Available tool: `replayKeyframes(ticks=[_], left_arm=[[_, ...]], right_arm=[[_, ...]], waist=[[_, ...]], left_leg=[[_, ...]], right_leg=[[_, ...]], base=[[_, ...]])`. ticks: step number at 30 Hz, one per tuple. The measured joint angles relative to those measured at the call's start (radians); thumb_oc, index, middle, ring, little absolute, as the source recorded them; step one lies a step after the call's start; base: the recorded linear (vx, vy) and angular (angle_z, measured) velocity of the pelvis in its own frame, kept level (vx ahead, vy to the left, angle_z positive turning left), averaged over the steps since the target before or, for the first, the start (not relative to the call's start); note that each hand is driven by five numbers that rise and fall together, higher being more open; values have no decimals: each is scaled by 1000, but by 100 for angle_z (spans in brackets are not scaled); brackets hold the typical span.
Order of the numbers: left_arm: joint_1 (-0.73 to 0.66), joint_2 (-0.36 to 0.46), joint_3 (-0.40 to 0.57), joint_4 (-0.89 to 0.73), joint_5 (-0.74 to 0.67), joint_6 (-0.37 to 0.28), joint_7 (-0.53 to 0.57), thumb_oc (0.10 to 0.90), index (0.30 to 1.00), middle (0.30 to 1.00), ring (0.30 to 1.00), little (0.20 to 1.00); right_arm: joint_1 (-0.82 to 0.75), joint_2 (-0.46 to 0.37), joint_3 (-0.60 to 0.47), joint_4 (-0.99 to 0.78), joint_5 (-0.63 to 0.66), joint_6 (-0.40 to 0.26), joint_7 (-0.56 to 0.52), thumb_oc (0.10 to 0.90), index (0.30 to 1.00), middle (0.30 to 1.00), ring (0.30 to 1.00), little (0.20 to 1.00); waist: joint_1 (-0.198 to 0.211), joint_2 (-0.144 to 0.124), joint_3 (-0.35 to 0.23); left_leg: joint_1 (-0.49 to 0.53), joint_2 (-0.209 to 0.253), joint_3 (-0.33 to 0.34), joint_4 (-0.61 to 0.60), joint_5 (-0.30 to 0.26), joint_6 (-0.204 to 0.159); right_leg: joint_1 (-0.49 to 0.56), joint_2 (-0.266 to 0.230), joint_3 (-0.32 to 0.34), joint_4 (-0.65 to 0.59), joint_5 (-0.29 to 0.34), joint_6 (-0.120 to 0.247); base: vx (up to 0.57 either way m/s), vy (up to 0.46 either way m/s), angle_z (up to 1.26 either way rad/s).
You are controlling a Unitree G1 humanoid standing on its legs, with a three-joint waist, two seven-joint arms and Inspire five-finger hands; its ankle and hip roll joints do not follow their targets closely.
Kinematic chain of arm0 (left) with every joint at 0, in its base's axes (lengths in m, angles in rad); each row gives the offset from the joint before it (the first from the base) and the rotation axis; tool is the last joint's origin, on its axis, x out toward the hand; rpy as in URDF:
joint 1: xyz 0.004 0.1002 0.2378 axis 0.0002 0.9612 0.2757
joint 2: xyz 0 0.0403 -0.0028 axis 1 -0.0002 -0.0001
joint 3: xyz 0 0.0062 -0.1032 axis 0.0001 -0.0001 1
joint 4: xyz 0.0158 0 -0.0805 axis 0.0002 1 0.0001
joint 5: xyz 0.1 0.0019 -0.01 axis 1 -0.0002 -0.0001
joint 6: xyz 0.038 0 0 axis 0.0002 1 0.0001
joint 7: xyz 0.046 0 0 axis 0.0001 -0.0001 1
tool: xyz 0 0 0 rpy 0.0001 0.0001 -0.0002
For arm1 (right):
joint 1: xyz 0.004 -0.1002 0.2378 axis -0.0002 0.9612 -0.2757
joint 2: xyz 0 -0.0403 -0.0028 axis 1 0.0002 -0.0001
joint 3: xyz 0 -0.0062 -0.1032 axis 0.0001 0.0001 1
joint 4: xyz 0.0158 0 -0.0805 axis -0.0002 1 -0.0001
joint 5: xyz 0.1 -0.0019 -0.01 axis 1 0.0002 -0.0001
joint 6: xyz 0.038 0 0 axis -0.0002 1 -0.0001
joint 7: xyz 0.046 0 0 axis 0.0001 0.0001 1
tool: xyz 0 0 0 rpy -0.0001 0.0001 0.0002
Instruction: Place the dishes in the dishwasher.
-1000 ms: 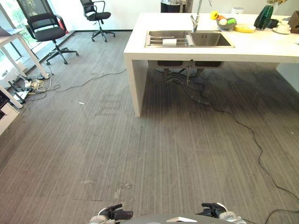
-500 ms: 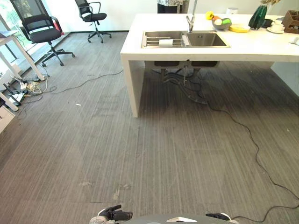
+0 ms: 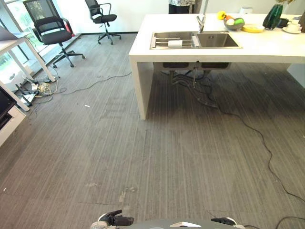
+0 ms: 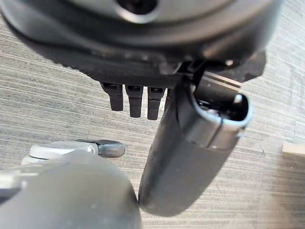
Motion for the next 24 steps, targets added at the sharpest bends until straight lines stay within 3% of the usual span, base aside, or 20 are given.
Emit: replayKeyframes(ticks=[3, 4, 5, 7, 8, 10, 12, 13, 14, 15, 16, 18, 19, 20, 21, 22, 23, 24], left_arm=[[-6, -7, -11, -2, -2, -5, 14, 800, 900, 900, 900, 900], [-13, -5, -3, -2, -20, -9, 15, 800, 900, 900, 900, 900], [-21, 0, 30, -1, -47, -20, 11, 800, 900, 900, 900, 900], [-78, 15, 77, -1, -121, -38, 11, 800, 900, 900, 900, 900], [-99, 21, 70, 0, -135, -36, 19, 800, 900, 900, 900, 900], [-82, 22, 47, 15, -135, -35, 19, 800, 900, 900, 900, 900], [-84, 10, 45, 52, -135, -26, 22, 800, 900, 900, 900, 900], [-68, -4, 31, 55, -135, -29, 26, 800, 900, 900, 900, 900], [-63, -12, 32, 55, -135, -30, 28, 800, 900, 900, 900, 900], [-52, -13, 34, 53, -137, -18, 42, 800, 900, 900, 900, 900], [-23, -14, 33, 54, -137, -7, 49, 800, 900, 900, 900, 900], [36, -16, 64, 63, -142, 3, 70, 800, 900, 900, 900, 900], [46, -16, 75, 66, -144, 3, 81, 800, 900, 900, 900, 900], [33, -18, 73, 56, -166, 9, 114, 800, 900, 900, 900, 900], [26, -25, 70, 32, -193, 12, 165, 800, 900, 900, 900, 900], [57, 5, 58, -15, -211, -7, 187, 800, 900, 900, 900, 900], [55, 5, 67, -68, -224, -11, 233, 800, 900, 900, 900, 900], [51, 13, 73, -185, -233, -18, 274, 800, 900, 900, 900, 900]], right_arm=[[-5, -4, 1, 0, 21, 0, -5, 800, 900, 900, 900, 900], [-8, -7, -1, 0, 21, -1, -5, 800, 900, 900, 900, 900], [-32, -5, -4, 2, 22, -2, -3, 800, 900, 900, 900, 900], [-45, -1, -48, -2, 23, -9, -3, 800, 900, 900, 900, 900], [-44, 3, -49, 19, 23, -9, -5, 800, 900, 900, 900, 900], [-43, -1, -38, 36, 26, -5, -8, 800, 900, 900, 900, 900], [-50, -9, -37, 56, 32, 6, -16, 800, 900, 900, 900, 900], [-59, -18, -38, 76, 32, 9, -20, 800, 900, 900, 900, 900], [-81, -29, -40, 95, 32, 11, -22, 800, 900, 900, 900, 900], [-95, -29, -38, 94, 32, 12, -27, 800, 900, 900, 900, 900], [-79, -26, -37, 75, 32, 9, -26, 800, 900, 900, 900, 900], [-75, -7, 1, 73, 31, -8, -28, 800, 900, 900, 900, 900], [-73, 3, 3, 66, 30, -17, -30, 800, 900, 900, 900, 900], [-72, 16, -2, 62, 30, -19, -41, 800, 900, 900, 900, 900], [-61, 37, 2, 85, 30, -13, -57, 800, 900, 900, 900, 900], [-58, 61, 0, 100, 31, -9, -78, 800, 900, 900, 900, 900], [-33, 60, 0, 101, 31, -8, -86, 800, 900, 900, 900, 900], [-24, 65, 0, 68, 32, -13, -97, 800, 900, 900, 900, 900]], waist=[[1, 6, 7], [1, 10, 19], [3, -11, 39], [22, -57, 97], [37, -60, 114], [52, -76, 124], [49, -66, 125], [63, -26, 124], [74, 17, 135], [108, 40, 181], [121, 38, 178], [158, -7, 148], [155, -30, 122], [147, -44, 114], [142, -79, 108], [149, -105, 64], [142, -89, 31], [119, -76, 19]], left_leg=[[-23, 2, 0, 24, -3, -9], [-57, 4, 5, 76, -7, -31], [-126, -8, 17, 193, -20, -53], [-331, -18, 56, 558, 0, -143], [-413, 3, 92, 735, 13, -152], [-427, 6, 96, 701, 17, -150], [-430, 11, 167, 336, 47, -136], [-412, 34, 175, 64, 83, -127], [-429, 71, 168, -25, 86, -133], [-459, 125, 163, -22, 133, -165], [-466, 135, 163, -22, 139, -158], [-466, 130, 187, 25, 127, -131], [-458, 113, 189, 32, 138, -116], [-420, 73, 191, 51, 139, -84], [-371, 27, 189, 72, 127, -41], [-279, -15, 189, 44, 123, -3], [-213, -23, 198, 42, 86, 23], [-160, -8, 183, -7, 130, 50]], right_leg=[[-14, 2, -4, 1, -1, -1], [-30, 10, -11, 15, -8, -11], [-71, -11, -6, 66, -27, -38], [-121, -41, -3, 149, -61, -65], [-90, -39, -7, 136, -59, -79], [-49, -44, 5, 122, -63, -93], [-23, -39, -5, 33, -66, -67], [-14, -8, -14, 3, -110, -6], [-23, 18, -28, 22, -124, 14], [-9, 60, -8, 39, -79, -65], [5, 66, 9, 44, -71, -91], [26, 49, 65, 43, -89, -93], [34, 41, 73, 36, -99, -93], [68, 32, 82, 17, -111, -73], [105, 4, 82, 24, -135, -49], [113, -14, 97, 78, -177, 9], [100, 2, 90, 170, -211, 61], [17, 13, 53, 399, -251, 117]], base=[[-41, -93, 8], [-2, -259, 2], [34, -191, 1], [77, -105, 1], [162, -53, -16], [346, 32, -20], [516, 140, 8], [401, 91, -7], [423, 67, -42], [424, 69, -52], [305, 57, -68], [453, 95, -72], [574, 123, -40], [724, 186, 1], [478, 137, -16], [633, 189, -29], [405, 135, -29], [368, 152, 9]])
